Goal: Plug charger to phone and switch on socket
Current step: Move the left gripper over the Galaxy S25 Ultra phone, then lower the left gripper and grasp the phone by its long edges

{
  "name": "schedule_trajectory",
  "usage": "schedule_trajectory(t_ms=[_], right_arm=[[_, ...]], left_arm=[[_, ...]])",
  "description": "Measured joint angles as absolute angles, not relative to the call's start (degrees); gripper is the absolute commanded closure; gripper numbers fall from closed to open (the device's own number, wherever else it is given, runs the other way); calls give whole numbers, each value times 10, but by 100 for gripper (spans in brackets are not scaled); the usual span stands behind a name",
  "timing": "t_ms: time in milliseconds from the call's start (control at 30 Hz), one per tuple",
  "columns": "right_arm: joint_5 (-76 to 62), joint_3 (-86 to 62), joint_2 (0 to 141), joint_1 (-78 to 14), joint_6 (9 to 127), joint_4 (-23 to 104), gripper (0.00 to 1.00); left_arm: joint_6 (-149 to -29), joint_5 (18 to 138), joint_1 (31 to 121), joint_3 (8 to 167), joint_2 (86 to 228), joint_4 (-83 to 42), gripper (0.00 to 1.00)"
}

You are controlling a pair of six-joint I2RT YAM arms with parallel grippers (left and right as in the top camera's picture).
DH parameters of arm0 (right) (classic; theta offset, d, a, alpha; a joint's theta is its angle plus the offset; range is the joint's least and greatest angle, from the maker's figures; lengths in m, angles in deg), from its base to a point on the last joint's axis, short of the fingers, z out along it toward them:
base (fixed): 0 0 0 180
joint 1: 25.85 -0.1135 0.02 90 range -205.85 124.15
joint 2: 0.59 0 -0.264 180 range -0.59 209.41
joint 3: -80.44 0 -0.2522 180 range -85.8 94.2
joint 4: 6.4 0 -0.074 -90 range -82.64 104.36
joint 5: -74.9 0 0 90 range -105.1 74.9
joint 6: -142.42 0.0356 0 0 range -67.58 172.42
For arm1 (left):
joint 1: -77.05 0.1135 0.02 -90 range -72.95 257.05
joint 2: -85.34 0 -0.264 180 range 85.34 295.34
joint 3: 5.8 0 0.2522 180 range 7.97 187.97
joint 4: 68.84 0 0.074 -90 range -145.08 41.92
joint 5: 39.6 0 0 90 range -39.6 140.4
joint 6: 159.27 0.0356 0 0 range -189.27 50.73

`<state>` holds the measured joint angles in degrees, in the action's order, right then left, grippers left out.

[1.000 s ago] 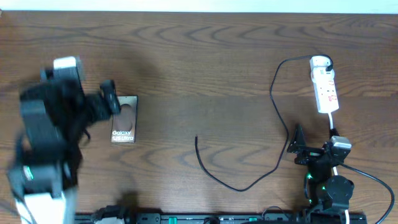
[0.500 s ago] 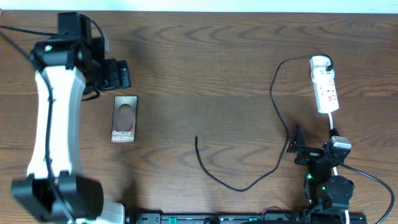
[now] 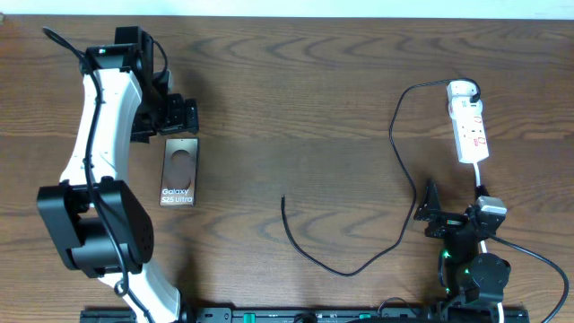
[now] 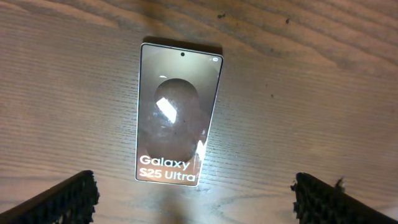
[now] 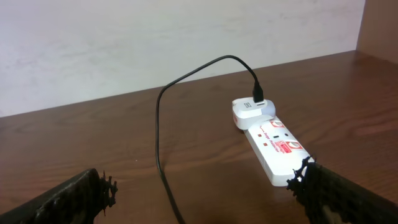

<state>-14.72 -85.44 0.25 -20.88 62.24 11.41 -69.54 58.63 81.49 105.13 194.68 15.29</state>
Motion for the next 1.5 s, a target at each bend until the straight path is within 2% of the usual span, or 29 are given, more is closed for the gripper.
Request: schedule_trajectory(t_ms=[367,867,1500], right_arm=[[-147,-854,2,-209,622,114,1],[-147,-854,2,-209,622,114,1],[-147,-854,2,-209,622,114,1]], left_arm=[[-633,587,815,976,1949,104,2],[-635,586,815,852,1952,-23,2],[-665,532,815,833,1952,-37,2]])
